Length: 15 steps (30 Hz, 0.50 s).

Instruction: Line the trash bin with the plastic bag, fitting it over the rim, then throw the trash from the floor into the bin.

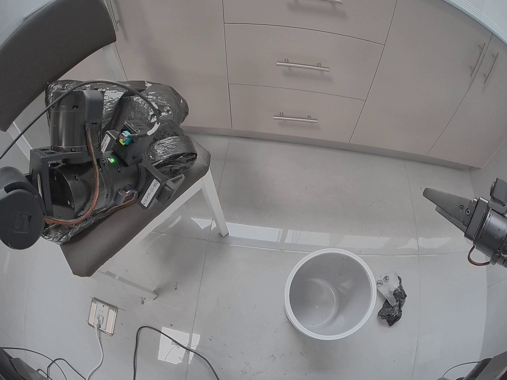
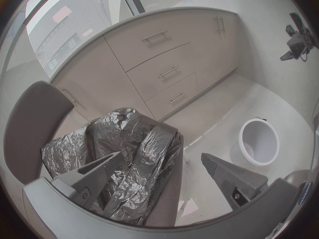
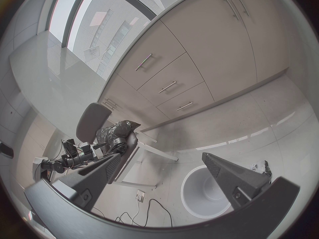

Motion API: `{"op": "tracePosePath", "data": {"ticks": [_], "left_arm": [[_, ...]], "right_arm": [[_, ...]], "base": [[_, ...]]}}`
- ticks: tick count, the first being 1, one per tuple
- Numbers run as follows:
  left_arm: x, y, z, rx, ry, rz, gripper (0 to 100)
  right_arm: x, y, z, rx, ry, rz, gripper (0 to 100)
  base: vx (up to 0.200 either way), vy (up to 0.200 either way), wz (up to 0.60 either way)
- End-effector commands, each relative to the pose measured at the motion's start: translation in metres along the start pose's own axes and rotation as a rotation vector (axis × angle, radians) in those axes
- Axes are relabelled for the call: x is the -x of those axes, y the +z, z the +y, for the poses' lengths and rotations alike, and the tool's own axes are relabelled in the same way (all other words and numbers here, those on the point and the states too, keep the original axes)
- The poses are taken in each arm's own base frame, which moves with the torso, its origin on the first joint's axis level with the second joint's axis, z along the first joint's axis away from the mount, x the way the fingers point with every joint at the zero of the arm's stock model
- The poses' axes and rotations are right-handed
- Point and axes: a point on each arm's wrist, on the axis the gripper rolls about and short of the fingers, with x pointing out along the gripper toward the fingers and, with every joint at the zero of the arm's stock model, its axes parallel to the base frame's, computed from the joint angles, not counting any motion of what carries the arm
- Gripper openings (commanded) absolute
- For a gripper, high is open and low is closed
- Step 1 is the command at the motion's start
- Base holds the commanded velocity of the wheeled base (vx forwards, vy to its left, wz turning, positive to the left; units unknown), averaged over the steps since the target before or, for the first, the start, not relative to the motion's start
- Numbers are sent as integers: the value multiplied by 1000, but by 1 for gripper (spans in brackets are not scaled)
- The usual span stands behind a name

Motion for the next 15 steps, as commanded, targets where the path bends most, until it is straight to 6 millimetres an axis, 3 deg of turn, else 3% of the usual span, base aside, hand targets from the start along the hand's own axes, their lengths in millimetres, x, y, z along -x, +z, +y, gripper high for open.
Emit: {"op": "tracePosePath", "data": {"ticks": [1, 15], "left_arm": [[-13, -8, -3, -4, -1, 42, 100], [-42, -7, -3, 42, 133, -33, 100]], "right_arm": [[0, 0, 0, 2, 2, -1, 100], [-1, 0, 0, 2, 7, -9, 100]], "base": [[0, 0, 0], [0, 0, 0]]}}
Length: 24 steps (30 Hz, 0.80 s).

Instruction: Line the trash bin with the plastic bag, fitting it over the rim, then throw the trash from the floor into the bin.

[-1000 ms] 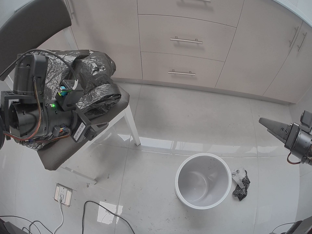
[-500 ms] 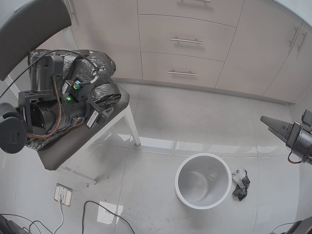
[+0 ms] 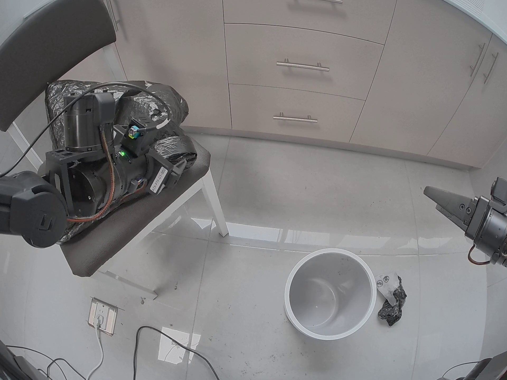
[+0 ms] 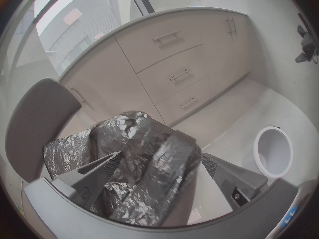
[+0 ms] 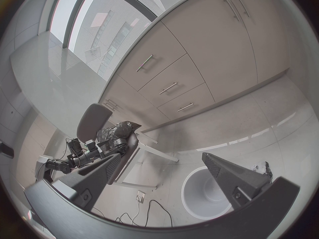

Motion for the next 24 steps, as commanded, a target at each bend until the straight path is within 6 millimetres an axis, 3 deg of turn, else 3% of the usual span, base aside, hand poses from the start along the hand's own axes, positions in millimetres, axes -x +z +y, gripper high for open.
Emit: {"op": "tracePosePath", "data": {"ticks": [1, 17, 24], "left_arm": [[-16, -7, -7, 2, 35, 12, 100], [-22, -13, 1, 16, 103, 29, 100], [-34, -12, 0, 34, 139, -26, 100]], "right_arm": [[-1, 0, 0, 0, 0, 1, 100], [-1, -2, -1, -1, -2, 5, 100], [0, -1, -1, 1, 0, 3, 100]], "base": [[0, 0, 0], [0, 0, 0], [0, 0, 0]]}}
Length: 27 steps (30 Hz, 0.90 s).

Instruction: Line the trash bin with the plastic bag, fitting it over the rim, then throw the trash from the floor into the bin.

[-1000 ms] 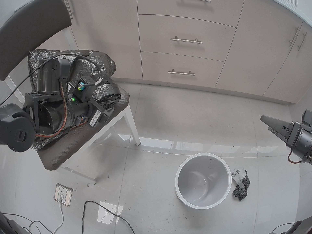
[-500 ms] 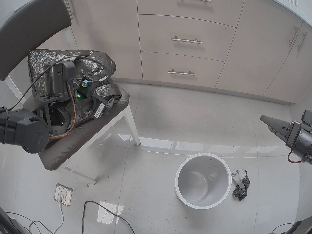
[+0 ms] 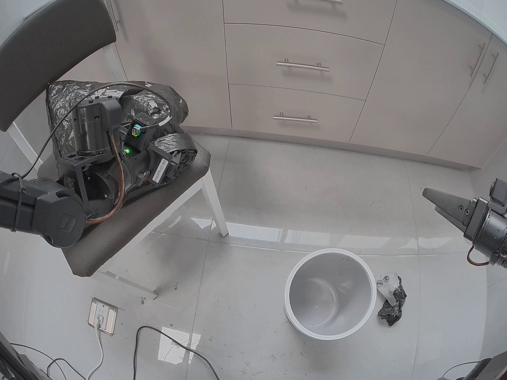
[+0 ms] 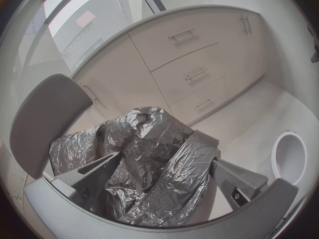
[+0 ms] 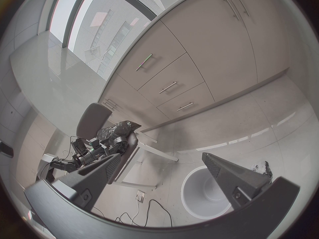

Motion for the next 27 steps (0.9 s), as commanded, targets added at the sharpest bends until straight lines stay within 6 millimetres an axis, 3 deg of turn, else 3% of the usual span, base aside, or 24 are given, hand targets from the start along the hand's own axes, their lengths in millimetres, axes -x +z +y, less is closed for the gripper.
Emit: {"op": "tracePosePath", "data": {"ticks": [1, 17, 21, 27], "left_arm": [[-8, -3, -5, 0, 6, -7, 0], [-11, -8, 8, 44, 39, -5, 0], [-3, 6, 12, 238, 43, -57, 0], [38, 53, 28, 798, -34, -133, 0]], "right_arm": [[1, 0, 1, 2, 3, -4, 100], [0, -1, 0, 1, 2, 4, 100], [2, 0, 1, 2, 6, -2, 100], [2, -5, -2, 11, -5, 16, 100]], "base": [[0, 0, 0], [0, 0, 0], [0, 0, 0], [0, 0, 0]]}}
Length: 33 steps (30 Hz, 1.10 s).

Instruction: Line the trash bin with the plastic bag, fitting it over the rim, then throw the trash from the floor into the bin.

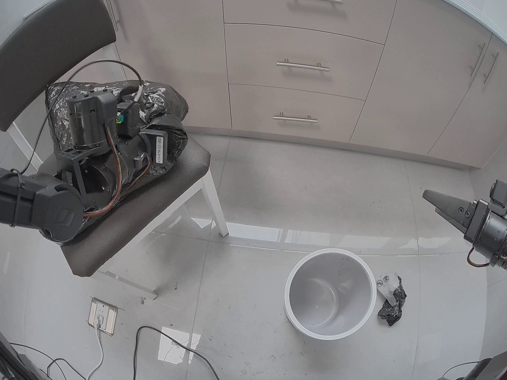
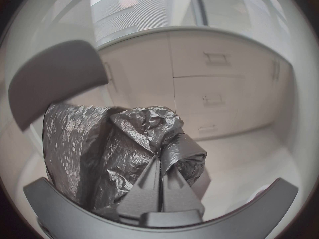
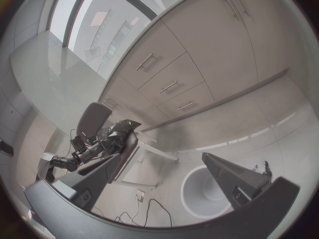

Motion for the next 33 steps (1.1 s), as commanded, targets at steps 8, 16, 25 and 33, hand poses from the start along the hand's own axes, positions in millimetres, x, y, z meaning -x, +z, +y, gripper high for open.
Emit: {"op": "tracePosePath", "data": {"ticks": [8, 16, 25, 33], "left_arm": [[127, 148, 30, 1128, -181, 266, 0], [111, 149, 9, 1229, -464, 600, 0], [88, 154, -26, 1204, -493, 604, 0], [96, 161, -27, 1209, -530, 592, 0]], "right_arm": [[1, -9, 4, 68, 91, 72, 100], [-28, -17, 28, 101, 213, 193, 100], [-56, -52, 39, 218, 235, 367, 100], [-64, -86, 60, 278, 251, 451, 100]], "base": [[0, 0, 0], [0, 0, 0], [0, 0, 0], [0, 0, 0]]}}
